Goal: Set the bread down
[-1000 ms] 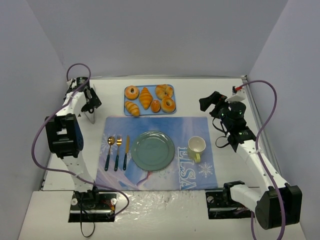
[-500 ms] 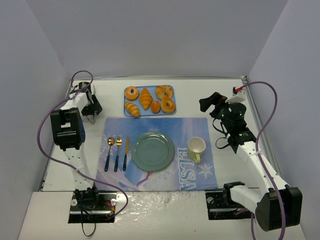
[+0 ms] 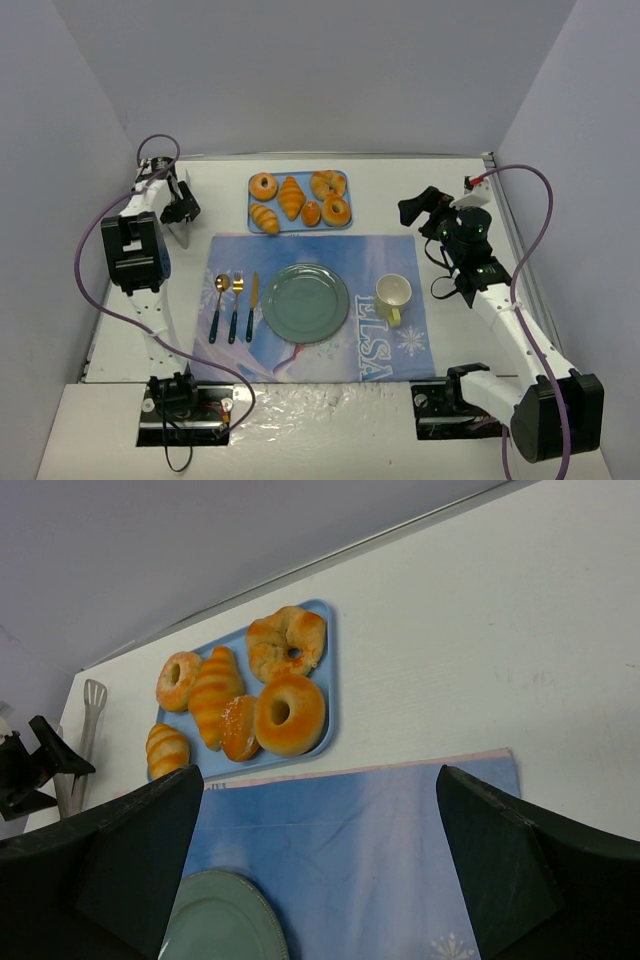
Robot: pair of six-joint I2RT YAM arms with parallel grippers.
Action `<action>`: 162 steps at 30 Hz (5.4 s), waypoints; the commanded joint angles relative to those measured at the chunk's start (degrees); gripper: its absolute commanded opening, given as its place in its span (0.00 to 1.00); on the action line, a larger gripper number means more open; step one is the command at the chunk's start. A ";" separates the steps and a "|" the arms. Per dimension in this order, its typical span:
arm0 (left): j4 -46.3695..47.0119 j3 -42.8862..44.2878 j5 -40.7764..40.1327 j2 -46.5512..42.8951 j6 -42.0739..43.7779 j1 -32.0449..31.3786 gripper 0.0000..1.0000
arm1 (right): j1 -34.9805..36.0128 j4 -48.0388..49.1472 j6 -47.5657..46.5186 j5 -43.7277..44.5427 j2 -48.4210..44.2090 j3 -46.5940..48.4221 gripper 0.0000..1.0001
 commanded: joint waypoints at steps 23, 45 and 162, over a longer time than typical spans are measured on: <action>1.90 0.03 9.65 1.63 -1.16 0.73 0.51 | 0.38 3.82 0.33 0.12 -2.62 0.27 1.00; -2.67 1.69 4.22 -14.01 -0.61 -3.87 0.44 | 0.55 3.44 1.08 -0.85 -3.70 0.01 1.00; -7.87 -20.41 -9.56 -35.47 -2.91 -41.11 0.08 | 1.34 3.62 1.81 -1.43 -3.51 -1.38 1.00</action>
